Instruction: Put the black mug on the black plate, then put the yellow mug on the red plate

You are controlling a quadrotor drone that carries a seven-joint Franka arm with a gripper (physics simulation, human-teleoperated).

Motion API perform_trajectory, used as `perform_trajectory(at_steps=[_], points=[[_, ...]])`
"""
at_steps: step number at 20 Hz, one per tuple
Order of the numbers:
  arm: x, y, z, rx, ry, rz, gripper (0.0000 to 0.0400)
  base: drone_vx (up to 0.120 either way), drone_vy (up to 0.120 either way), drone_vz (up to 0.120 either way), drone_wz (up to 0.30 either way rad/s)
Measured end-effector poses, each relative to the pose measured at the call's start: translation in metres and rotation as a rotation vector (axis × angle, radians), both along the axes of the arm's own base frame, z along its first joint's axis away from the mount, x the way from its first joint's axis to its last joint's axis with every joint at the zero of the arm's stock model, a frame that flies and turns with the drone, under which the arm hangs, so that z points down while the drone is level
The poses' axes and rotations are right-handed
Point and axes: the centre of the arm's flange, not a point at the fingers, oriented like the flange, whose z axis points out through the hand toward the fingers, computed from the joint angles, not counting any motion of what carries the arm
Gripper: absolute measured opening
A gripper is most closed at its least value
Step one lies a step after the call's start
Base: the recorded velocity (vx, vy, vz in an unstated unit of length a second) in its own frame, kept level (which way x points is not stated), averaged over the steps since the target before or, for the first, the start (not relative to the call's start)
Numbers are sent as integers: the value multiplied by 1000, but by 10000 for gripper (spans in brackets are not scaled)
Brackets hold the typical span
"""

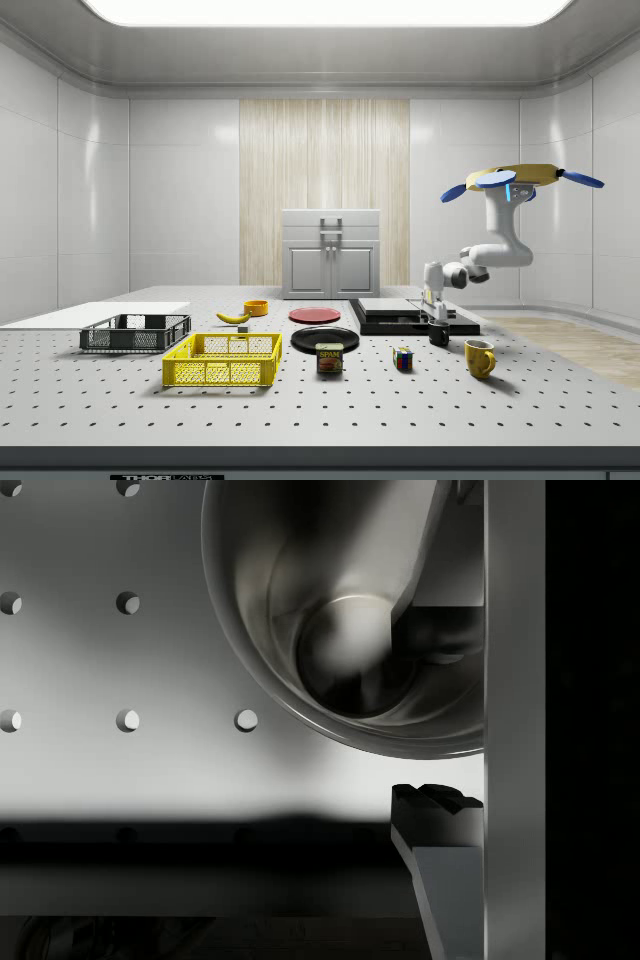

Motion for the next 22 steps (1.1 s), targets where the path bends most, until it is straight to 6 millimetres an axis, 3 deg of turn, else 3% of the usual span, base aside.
perform_trajectory(at_steps=[5,11,15,22], points=[[0,0,0,0,0,0,123,0,0,0,0],[0,0,-1,0,0,0,113,0,0,0,0],[0,0,-11,0,0,0,111,0,0,0,0],[0,0,-36,0,0,0,110,0,0,109,0]])
